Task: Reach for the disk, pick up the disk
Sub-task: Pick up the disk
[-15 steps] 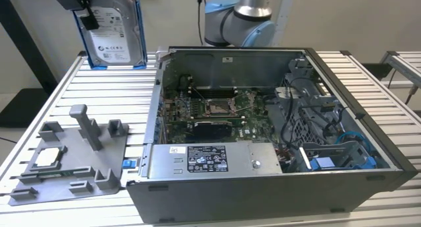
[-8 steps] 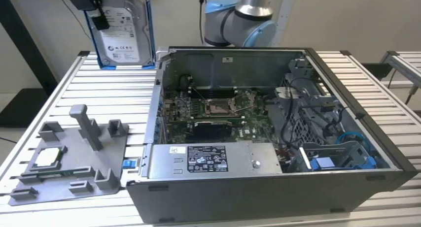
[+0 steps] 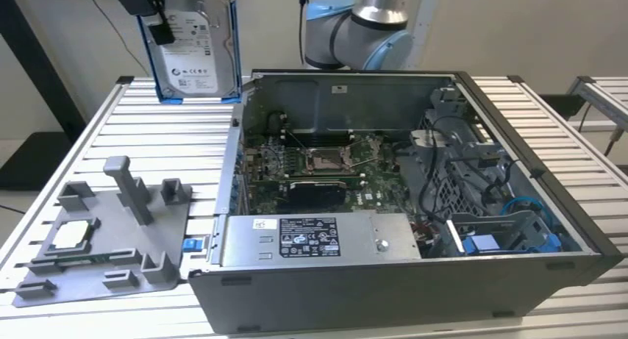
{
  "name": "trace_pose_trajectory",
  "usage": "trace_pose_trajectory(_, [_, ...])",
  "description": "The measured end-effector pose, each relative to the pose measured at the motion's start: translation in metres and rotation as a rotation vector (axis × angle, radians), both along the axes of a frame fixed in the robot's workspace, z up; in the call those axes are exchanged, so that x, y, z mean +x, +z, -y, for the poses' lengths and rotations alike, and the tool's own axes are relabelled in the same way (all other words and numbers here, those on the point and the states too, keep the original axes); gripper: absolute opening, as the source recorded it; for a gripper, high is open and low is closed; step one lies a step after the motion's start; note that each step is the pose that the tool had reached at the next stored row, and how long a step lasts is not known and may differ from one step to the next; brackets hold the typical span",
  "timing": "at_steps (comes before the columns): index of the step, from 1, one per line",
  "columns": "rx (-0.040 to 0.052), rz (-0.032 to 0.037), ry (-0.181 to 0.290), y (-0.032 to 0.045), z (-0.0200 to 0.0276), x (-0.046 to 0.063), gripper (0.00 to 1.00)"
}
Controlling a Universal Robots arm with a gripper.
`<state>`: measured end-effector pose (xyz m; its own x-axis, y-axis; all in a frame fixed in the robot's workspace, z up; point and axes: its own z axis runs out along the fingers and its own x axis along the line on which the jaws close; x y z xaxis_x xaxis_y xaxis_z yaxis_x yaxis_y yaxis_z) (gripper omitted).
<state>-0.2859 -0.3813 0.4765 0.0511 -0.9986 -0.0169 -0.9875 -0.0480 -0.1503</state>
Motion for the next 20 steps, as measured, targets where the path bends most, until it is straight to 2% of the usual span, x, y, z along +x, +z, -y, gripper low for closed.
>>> trace_pose_trajectory(9, [0.0000, -0.0001, 0.000, 0.0001, 0.0000, 0.000, 0.00])
trace_pose_trajectory(12, [0.0000, 0.0000, 0.000, 0.0000, 0.0000, 0.003, 0.00])
trace_pose_trajectory(20, [0.0000, -0.0007, 0.000, 0.0000, 0.0000, 0.028, 0.00])
